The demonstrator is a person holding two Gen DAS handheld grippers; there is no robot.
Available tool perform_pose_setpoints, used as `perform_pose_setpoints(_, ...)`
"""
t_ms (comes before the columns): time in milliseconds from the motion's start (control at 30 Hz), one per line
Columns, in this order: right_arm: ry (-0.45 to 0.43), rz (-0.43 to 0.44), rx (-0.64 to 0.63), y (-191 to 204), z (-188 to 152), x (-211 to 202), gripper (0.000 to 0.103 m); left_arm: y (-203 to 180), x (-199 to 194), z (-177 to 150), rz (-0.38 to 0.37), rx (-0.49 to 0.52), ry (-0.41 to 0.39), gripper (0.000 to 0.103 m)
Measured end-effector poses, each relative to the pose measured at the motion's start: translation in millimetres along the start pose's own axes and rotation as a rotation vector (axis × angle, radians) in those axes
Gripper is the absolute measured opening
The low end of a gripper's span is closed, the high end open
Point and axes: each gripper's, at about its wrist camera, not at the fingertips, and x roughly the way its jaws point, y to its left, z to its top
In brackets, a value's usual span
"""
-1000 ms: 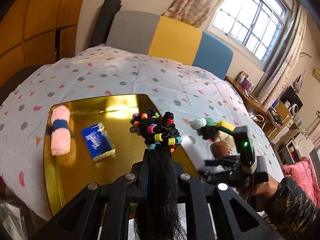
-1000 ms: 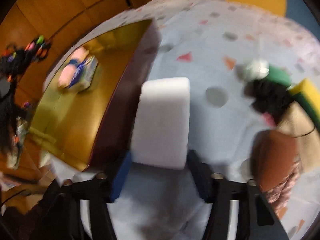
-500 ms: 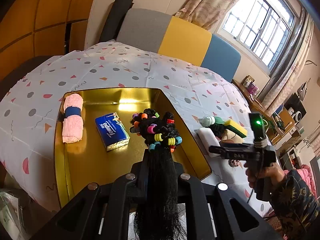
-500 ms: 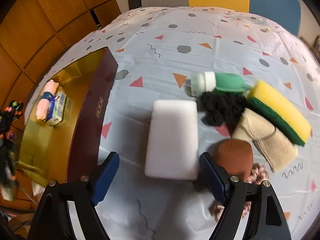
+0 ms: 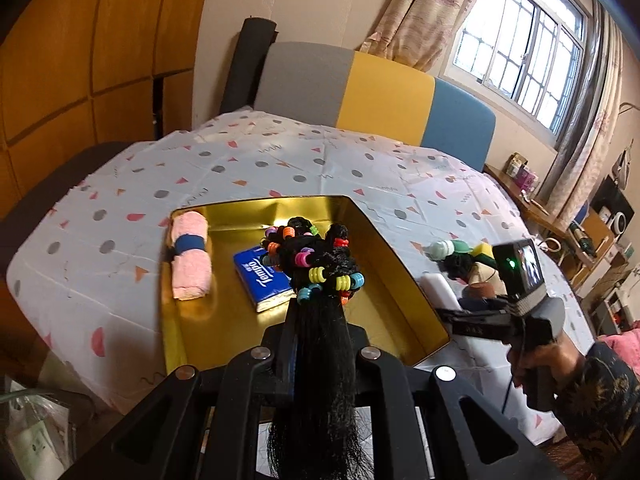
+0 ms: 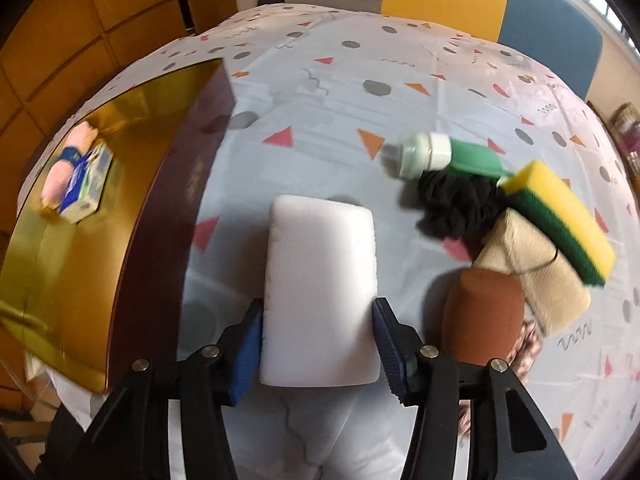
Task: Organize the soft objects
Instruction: 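Grasp the white sponge block with the right tool while the left tool holds the hair tie, then lower the hair tie bundle into the tray with the left tool and release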
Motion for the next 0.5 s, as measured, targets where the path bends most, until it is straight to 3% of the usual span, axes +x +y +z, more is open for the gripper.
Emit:
perform_pose_setpoints(167,-0.009,0.044,0.052,-7.5,-7.2,4.1,0.057,-1.0,-3.9,-3.2,0.014,0.001,-0.008,0.011)
perform_pose_setpoints(500,-0.051,0.018,0.04,-0.4,-13.3,1.3,0.057,0.0,-10.3,-8.1,0.007,0.001,-0.005,0.011)
